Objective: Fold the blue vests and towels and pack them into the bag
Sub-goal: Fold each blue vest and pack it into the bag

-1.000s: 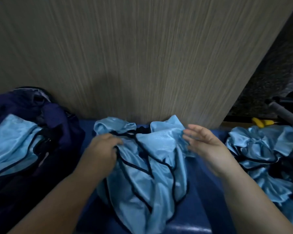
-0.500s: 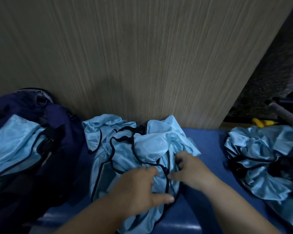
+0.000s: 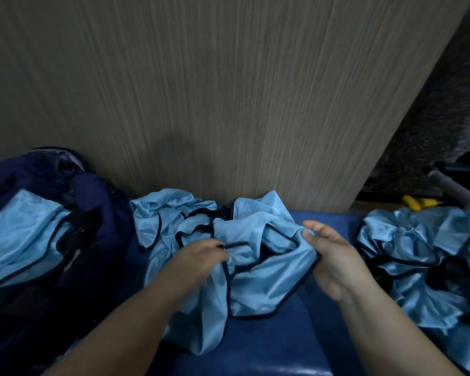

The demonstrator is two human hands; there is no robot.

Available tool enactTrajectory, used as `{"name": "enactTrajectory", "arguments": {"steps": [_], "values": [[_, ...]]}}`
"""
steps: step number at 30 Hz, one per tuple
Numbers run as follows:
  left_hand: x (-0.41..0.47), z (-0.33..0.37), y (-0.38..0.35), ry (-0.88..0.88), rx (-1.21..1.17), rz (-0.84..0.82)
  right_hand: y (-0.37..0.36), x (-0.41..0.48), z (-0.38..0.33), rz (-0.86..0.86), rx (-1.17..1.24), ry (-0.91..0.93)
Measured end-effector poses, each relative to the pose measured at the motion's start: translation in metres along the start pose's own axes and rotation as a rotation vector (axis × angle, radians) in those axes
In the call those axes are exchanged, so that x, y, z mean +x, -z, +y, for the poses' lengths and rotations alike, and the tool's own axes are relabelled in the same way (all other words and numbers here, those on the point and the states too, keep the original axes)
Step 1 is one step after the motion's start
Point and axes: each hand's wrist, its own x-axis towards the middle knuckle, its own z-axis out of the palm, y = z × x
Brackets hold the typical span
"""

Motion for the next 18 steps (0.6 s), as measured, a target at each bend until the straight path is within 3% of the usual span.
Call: {"name": "enactTrajectory", "arguments": {"steps": [3,5,11,16,18], "values": [[0.003,0.004,0.012,0.207,-0.499,0.088,0.007,0.005,-0.003,0.089,0.128,0.019],[0.000,0.006,0.019,0.260,-0.708,0.081,0.012,0.008,-0.005,0.143,0.206,0.019],[0.002,0.006,0.041,0.057,-1.027,0.055,0.030,0.016,-0.018,0.178,0.357,0.059],[0.001,0.006,0.063,-0.111,-1.105,-0.027,0.046,0.014,-0.035,0.039,0.526,0.164],[0.002,0.002,0.066,-0.134,-1.106,-0.040,0.041,0.008,-0.037,-0.064,0.438,0.170]]}}
